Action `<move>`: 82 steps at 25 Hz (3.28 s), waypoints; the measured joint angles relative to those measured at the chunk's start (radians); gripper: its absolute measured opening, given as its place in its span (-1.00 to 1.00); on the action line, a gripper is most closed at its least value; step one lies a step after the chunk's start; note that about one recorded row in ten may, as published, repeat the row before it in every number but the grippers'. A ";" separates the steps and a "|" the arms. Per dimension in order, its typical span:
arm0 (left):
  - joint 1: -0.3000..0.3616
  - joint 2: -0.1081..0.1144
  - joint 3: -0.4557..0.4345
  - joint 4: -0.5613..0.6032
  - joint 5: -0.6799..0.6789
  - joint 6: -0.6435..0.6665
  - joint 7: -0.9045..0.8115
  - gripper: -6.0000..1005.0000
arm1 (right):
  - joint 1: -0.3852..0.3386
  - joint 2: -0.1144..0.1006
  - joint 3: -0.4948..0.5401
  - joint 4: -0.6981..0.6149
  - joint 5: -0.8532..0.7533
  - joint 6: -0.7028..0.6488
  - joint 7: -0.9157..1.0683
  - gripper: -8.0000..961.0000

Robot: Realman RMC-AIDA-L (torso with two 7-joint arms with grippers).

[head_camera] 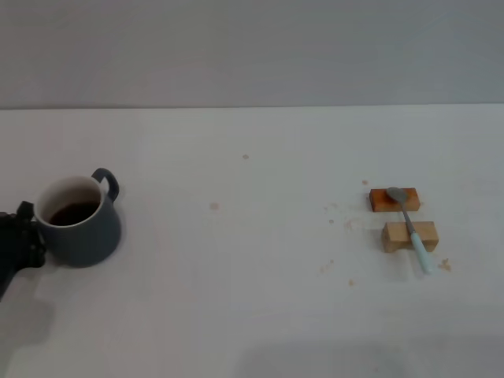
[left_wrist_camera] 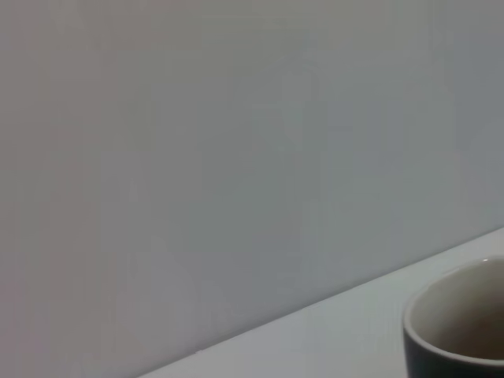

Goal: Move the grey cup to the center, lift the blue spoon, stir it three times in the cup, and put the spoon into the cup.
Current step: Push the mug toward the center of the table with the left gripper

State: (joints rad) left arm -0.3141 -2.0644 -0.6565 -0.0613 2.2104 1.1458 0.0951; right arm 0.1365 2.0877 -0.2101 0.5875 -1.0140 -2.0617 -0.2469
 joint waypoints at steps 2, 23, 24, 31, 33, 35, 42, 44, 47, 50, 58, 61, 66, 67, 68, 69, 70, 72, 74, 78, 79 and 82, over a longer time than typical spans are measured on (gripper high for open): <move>0.001 0.000 0.017 -0.014 0.000 0.000 0.000 -0.99 | 0.001 0.000 0.000 0.000 0.000 0.000 0.000 0.61; -0.041 0.003 0.032 0.022 -0.005 -0.008 0.000 -0.99 | 0.003 0.000 0.000 0.000 0.000 0.000 0.000 0.59; -0.043 0.002 0.033 0.021 -0.004 -0.008 0.000 -0.99 | 0.003 0.000 0.000 0.000 0.000 0.000 0.000 0.59; -0.053 -0.002 0.070 0.009 -0.001 -0.009 0.001 -0.99 | 0.001 0.000 0.000 0.000 0.000 0.000 0.000 0.58; -0.054 -0.002 0.091 0.001 0.000 -0.009 0.001 -0.99 | 0.003 0.000 0.000 0.000 0.000 0.000 0.000 0.58; -0.054 -0.002 0.102 -0.006 0.000 -0.007 0.001 -0.99 | 0.004 0.000 -0.001 0.000 0.000 0.000 0.000 0.58; -0.055 -0.003 0.172 -0.050 0.000 -0.001 0.002 -0.99 | 0.007 0.000 -0.002 0.000 0.000 0.000 0.000 0.57; -0.055 -0.003 0.181 -0.056 0.000 -0.001 0.002 -0.99 | 0.008 0.000 -0.002 0.000 0.000 0.000 0.000 0.57; -0.056 -0.005 0.207 -0.071 0.000 0.000 0.002 -0.99 | 0.008 0.000 -0.002 0.000 0.000 0.000 0.000 0.56; -0.056 -0.005 0.207 -0.068 0.000 -0.001 0.002 -0.99 | 0.008 0.000 -0.002 0.000 0.000 0.000 0.000 0.56; -0.079 -0.003 0.200 -0.036 -0.005 -0.030 0.002 -0.99 | 0.005 0.000 -0.002 0.000 -0.010 0.000 0.000 0.55; -0.087 -0.005 0.201 -0.042 -0.003 -0.031 0.002 -0.99 | 0.006 0.000 -0.002 0.000 -0.011 0.000 0.000 0.55; -0.092 -0.006 0.224 -0.069 -0.001 -0.031 0.002 -0.99 | 0.005 0.000 -0.002 0.000 -0.011 0.000 0.000 0.55; -0.092 -0.006 0.234 -0.078 -0.001 -0.030 0.002 -0.99 | 0.005 0.000 -0.002 0.000 -0.011 0.000 0.000 0.55; -0.092 -0.007 0.242 -0.087 -0.001 -0.029 0.002 -0.99 | 0.005 0.000 -0.002 0.000 -0.011 0.000 0.000 0.54; -0.092 -0.007 0.247 -0.092 0.000 -0.028 0.002 -0.99 | 0.006 0.000 -0.002 0.000 -0.011 0.000 0.000 0.54; -0.092 -0.007 0.254 -0.099 0.000 -0.028 0.002 -0.99 | 0.006 0.000 -0.002 0.000 -0.011 0.000 0.000 0.54; -0.092 -0.007 0.269 -0.110 0.000 -0.027 0.002 -0.99 | 0.007 0.000 -0.002 0.000 -0.011 0.000 0.000 0.54; -0.092 -0.007 0.283 -0.120 0.000 -0.027 0.002 -0.99 | 0.007 0.000 -0.002 0.000 -0.011 0.000 0.000 0.54; -0.092 -0.008 0.299 -0.133 0.000 -0.029 0.001 -0.99 | 0.009 0.000 -0.002 0.000 -0.011 0.000 0.000 0.53; -0.092 -0.008 0.303 -0.135 0.000 -0.030 0.001 -0.99 | 0.008 0.000 -0.002 0.000 -0.011 0.000 0.000 0.53; -0.092 -0.009 0.321 -0.148 0.000 -0.031 0.000 -0.99 | 0.008 0.000 -0.002 0.000 -0.011 0.000 0.000 0.53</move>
State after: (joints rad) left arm -0.4065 -2.0736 -0.3356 -0.2092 2.2105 1.1150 0.0947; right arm 0.1449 2.0877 -0.2116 0.5875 -1.0253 -2.0616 -0.2469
